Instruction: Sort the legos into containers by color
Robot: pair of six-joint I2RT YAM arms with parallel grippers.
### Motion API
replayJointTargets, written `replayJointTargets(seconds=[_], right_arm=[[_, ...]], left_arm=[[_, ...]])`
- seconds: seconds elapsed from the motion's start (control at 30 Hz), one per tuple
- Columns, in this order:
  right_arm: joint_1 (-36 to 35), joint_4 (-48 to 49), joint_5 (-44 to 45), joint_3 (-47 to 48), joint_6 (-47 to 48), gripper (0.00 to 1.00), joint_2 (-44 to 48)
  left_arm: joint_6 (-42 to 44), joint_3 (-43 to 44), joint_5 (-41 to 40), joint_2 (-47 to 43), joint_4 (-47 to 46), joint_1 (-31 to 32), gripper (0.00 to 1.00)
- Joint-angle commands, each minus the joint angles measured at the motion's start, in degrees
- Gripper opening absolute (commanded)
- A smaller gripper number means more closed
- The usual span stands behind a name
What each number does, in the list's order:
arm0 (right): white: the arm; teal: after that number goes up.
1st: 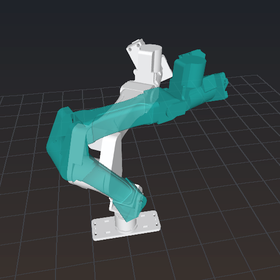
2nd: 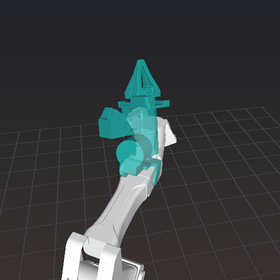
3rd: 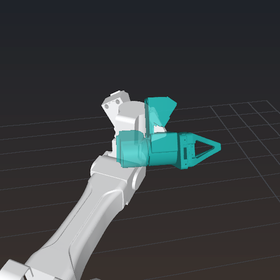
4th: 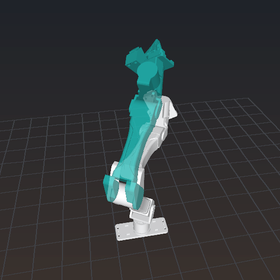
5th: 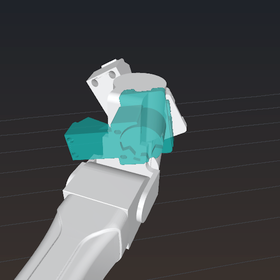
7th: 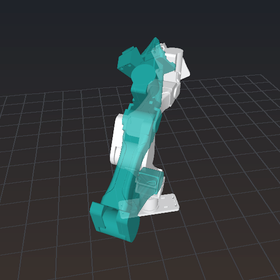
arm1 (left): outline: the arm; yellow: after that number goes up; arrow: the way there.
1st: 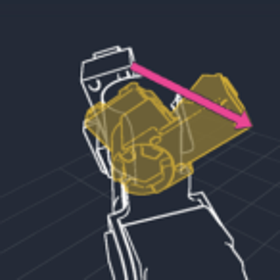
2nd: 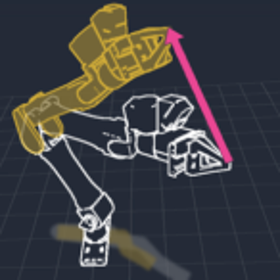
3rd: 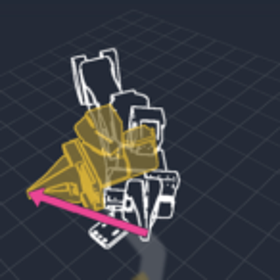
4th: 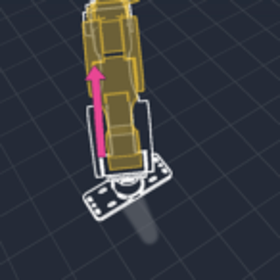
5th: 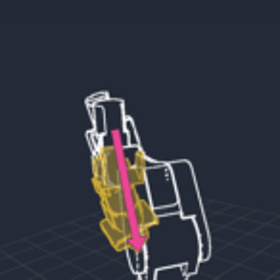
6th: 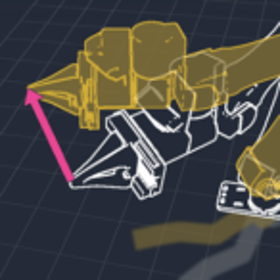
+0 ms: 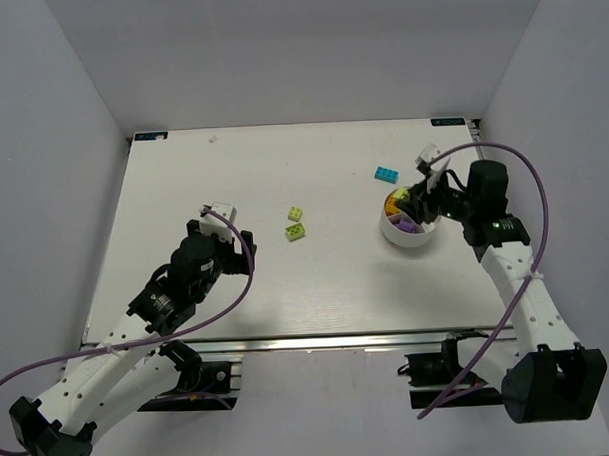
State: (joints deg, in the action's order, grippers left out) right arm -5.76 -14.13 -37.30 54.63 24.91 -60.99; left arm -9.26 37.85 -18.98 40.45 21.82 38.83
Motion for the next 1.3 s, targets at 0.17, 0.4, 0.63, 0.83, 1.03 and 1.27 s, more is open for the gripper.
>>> replayJointTargets(seconds=[0.17, 0.4, 0.63, 0.83, 1.03, 1.27], right_arm=[[13.8, 8.5, 0.3, -7.7, -8.6, 0.00, 3.6], [19.6, 5.7, -4.0, -9.5, 2.1, 0.00, -2.8], [21.7, 7.1, -9.5, -10.3, 6.5, 0.05, -8.0], [22.5, 9.5, -12.4, -10.8, 8.1, 0.27, -12.5], [23.0, 11.1, -12.0, -11.3, 8.1, 0.57, -13.9], [23.5, 13.1, -12.9, -11.2, 5.9, 0.58, -14.1]], left_arm=[[-0.4, -0.1, 1.7, 0.2, -0.8, 0.1, 0.94], [-0.4, -0.3, 2.4, 0.2, -1.0, 0.1, 0.94], [-0.2, -0.2, 2.7, 1.2, -1.0, 0.1, 0.95], [-0.3, -0.2, 3.2, 2.2, -1.3, 0.1, 0.95], [-1.3, -0.1, 5.9, 5.0, -5.0, 0.1, 0.96], [-9.0, 6.2, 10.2, 20.2, -7.8, 0.1, 0.87]])
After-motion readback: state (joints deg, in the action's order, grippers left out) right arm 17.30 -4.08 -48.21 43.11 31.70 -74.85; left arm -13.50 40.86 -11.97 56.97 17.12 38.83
